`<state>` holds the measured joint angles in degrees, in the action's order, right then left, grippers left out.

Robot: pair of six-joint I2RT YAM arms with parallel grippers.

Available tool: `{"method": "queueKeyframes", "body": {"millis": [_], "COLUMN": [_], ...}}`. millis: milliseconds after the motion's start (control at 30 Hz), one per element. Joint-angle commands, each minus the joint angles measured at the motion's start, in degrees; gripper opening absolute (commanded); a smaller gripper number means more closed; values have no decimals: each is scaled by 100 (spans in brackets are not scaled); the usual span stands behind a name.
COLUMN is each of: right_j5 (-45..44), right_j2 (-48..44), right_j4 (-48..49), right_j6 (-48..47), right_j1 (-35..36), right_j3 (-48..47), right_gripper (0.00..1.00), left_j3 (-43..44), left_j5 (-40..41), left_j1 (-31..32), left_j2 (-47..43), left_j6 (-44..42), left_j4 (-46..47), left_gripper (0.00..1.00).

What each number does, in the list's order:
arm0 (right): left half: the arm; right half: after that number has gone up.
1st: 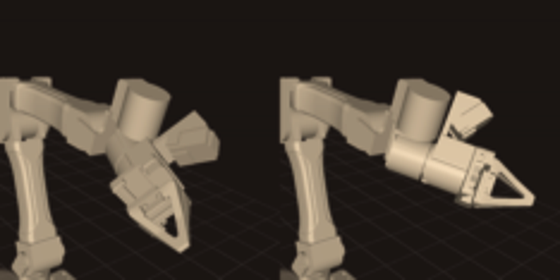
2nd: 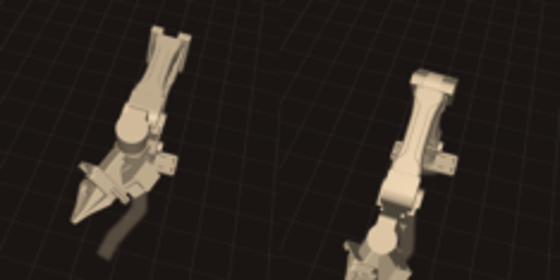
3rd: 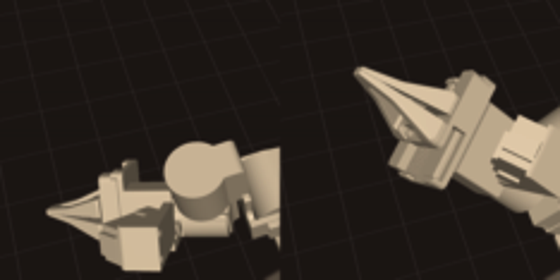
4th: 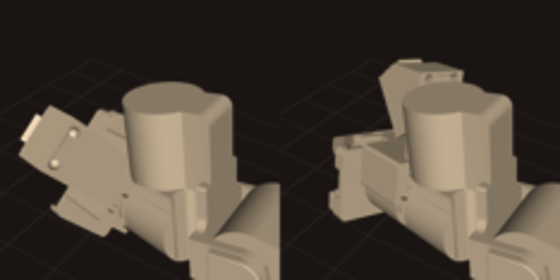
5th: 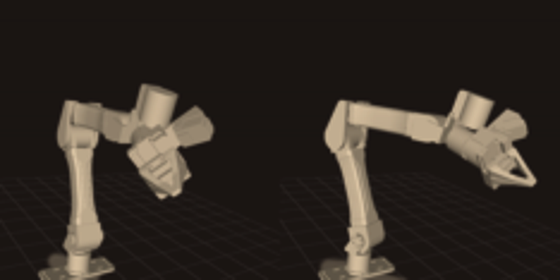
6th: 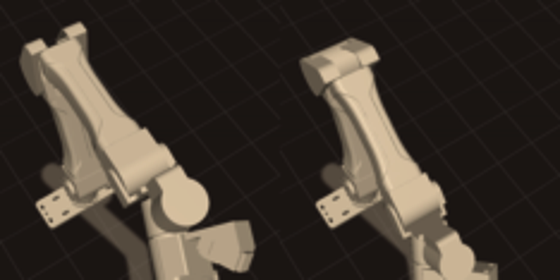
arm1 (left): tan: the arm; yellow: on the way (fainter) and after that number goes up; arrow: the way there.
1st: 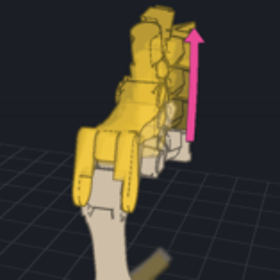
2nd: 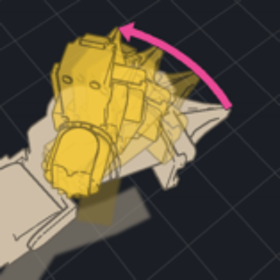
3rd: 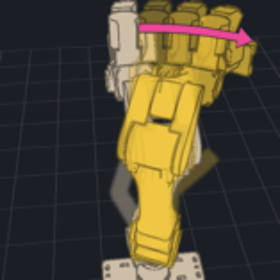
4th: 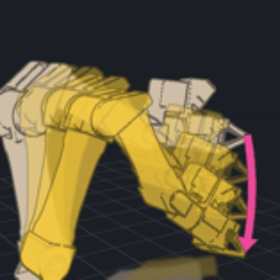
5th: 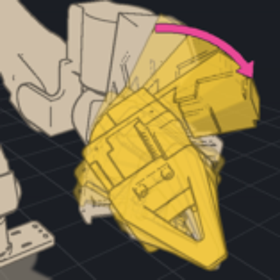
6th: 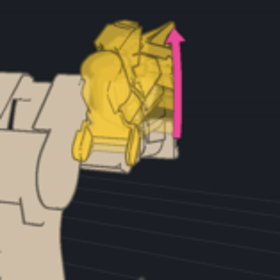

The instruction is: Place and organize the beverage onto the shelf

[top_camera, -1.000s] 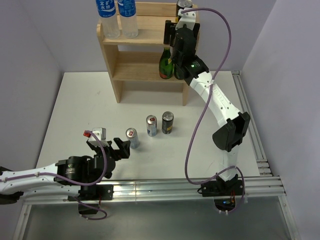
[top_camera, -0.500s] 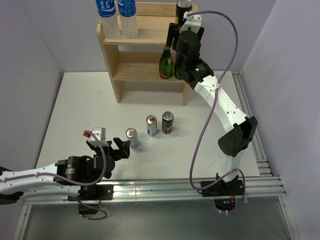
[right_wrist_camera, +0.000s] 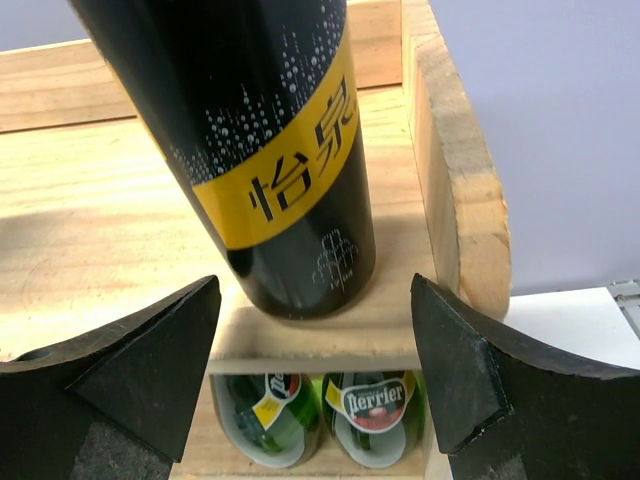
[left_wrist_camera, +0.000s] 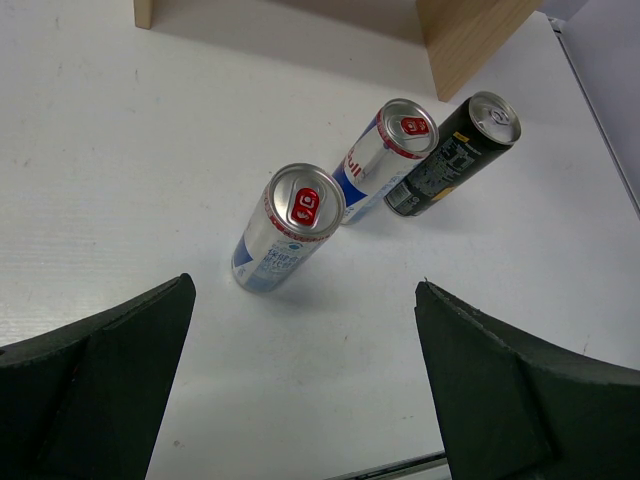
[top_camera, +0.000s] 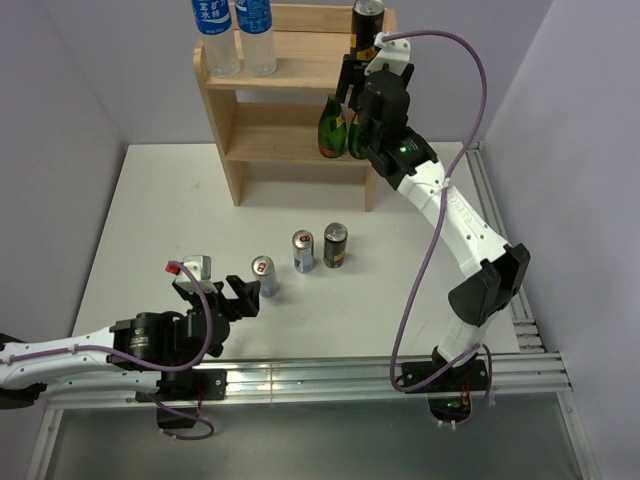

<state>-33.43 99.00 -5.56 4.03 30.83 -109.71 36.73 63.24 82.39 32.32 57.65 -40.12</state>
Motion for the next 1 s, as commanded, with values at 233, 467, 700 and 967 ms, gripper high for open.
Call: {"method": "queueKeyframes", "body": {"millis": [233,467,700,967], "right_j5": [-313,-515,-1243,-1070], "right_j2": [-557,-1390,-2630,-3993], "right_j4": [-656,-560,-393,-693], "right_j6": [291,545,888,2784], "right_j1": [63,476,1539,2594], "right_j3": [573,1573,3121,5587], "right_gripper": [84,84,85,85], "left_j3": [-26,-26,-17,-26], "left_j5": [21,21,21,-5], "left_j1": [32,32,40,32], "left_j2": [-50,-33,-24,-24], "left_j6": [-87,-78,-87,-131], "left_j4": [92,92,83,118], "left_gripper": [99,99,99,99]}}
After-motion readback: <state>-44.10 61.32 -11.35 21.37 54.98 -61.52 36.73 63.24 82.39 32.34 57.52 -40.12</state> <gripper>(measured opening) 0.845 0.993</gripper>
